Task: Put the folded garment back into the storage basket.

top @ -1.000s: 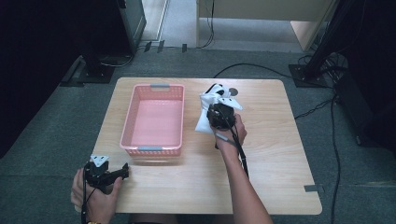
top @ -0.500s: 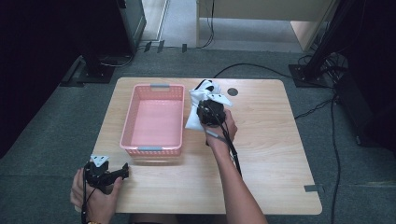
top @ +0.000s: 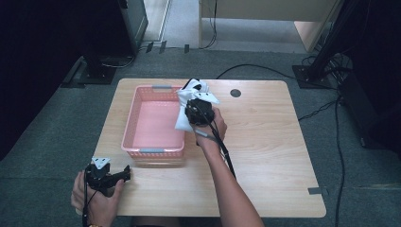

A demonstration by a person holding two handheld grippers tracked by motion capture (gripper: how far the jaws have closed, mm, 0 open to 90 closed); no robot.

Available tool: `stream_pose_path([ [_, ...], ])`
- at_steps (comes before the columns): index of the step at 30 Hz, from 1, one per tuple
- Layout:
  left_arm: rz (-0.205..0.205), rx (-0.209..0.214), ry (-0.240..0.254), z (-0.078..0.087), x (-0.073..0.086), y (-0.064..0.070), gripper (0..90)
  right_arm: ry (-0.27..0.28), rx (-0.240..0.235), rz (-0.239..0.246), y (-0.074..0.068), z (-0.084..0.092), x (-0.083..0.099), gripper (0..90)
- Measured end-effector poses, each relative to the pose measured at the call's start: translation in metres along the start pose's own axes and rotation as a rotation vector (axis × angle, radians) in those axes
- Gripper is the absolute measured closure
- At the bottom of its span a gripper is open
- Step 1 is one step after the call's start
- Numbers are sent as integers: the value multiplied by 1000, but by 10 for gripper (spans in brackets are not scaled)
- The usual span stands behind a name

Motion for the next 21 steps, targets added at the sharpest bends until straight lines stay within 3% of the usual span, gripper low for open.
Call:
stream_pose_path([
  [21, 0, 1, -1, 0, 0, 0, 0, -9, -44, 38, -40, -22, -1, 717],
])
Point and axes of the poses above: each handheld gripper's, and its own axes: z roughly backward along the jaws, x roughly out of its underside, y roughly to its right, the point moved 3 cm from there along -z, roughly forward along the jaws, and after that the axes turned 14 degrees about z, right-handed, at the moved point
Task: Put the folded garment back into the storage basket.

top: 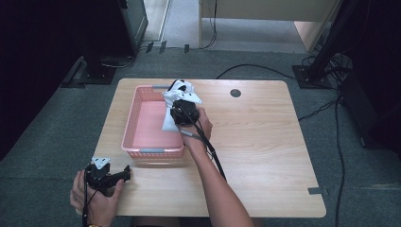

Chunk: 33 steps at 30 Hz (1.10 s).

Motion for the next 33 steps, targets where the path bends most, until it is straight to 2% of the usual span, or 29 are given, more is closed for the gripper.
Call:
stream_pose_path([
  [21, -1, 0, 0, 0, 0, 0, 0, -12, -38, 13, -32, -24, 4, 717],
  [33, 3, -4, 1, 0, 0, -2, 0, -15, -48, 51, -49, -41, 10, 718],
])
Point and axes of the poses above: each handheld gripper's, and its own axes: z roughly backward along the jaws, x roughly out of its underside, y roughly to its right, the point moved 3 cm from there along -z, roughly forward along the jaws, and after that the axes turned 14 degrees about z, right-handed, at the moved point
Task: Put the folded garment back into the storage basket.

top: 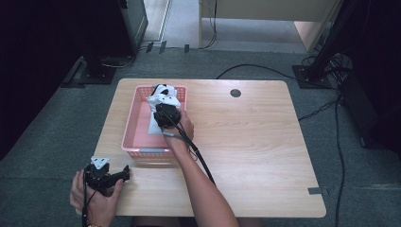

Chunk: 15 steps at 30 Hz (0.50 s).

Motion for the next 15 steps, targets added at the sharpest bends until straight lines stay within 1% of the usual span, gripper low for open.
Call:
stream_pose_path([
  [6, -1, 0, -1, 0, 0, 0, 0, -10, -5, 20, -8, -10, -1, 718],
  [9, 1, -3, 0, 0, 0, 0, 0, -19, -9, 27, -14, -18, 1, 718],
  [15, 0, -3, 0, 0, 0, 0, 0, -52, -23, 25, -24, -38, 10, 718],
])
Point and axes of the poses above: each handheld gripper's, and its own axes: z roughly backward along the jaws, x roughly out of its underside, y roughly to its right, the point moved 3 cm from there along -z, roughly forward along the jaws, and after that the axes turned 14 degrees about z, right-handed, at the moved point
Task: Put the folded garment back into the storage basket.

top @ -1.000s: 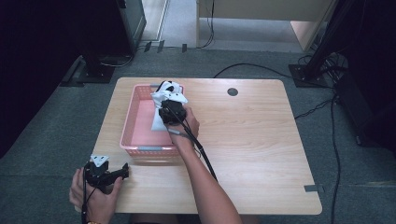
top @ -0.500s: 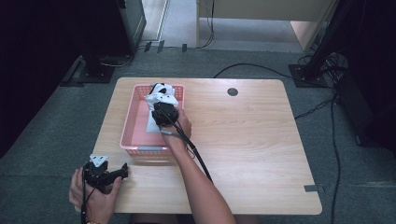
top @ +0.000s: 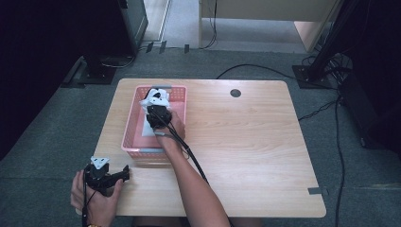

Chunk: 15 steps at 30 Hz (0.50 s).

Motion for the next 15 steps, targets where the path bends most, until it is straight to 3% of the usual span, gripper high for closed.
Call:
stream_pose_path([
  [3, 1, -1, 1, 0, 0, 0, 0, -13, -3, 33, -4, -10, 3, 718],
  [8, 1, -1, 2, 0, 0, 0, 0, -25, -17, 27, -7, -19, 4, 717],
  [15, 0, -1, 1, 0, 0, 0, 0, -83, -20, 38, -7, -31, 9, 710],
])
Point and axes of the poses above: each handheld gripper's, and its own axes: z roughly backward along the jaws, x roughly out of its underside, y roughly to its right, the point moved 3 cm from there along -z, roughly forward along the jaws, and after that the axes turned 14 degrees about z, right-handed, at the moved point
